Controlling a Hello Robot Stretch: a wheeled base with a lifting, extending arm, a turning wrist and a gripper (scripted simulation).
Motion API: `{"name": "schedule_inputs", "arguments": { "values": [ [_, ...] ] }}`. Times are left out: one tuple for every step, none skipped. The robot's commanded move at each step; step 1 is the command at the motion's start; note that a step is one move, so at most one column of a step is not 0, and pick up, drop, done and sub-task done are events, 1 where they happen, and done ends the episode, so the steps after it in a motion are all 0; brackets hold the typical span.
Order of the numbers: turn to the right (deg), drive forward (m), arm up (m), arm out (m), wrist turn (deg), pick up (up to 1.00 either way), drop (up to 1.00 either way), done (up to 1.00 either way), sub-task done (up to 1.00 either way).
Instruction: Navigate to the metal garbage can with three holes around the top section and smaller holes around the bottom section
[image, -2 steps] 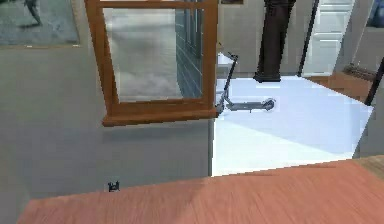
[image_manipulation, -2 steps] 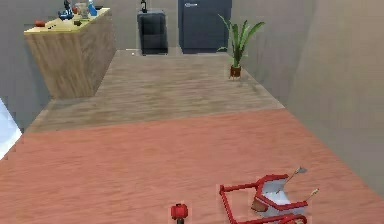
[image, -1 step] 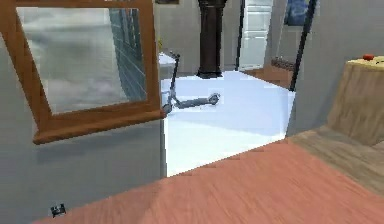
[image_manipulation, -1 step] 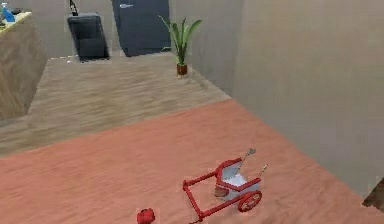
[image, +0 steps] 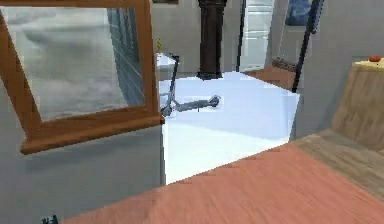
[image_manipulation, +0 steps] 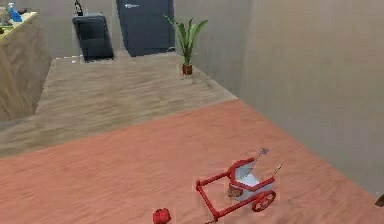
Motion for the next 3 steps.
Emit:
{"name": "schedule_inputs", "arguments": {
  "values": [
    [18.0,0.0,0.0,0.0,0.0,0.0,0.0,0.0,0.0],
    [0.0,0.65,0.0,0.0,0.0,0.0,0.0,0.0,0.0],
    [0.0,0.85,0.0,0.0,0.0,0.0,0.0,0.0,0.0]
  ]
}}
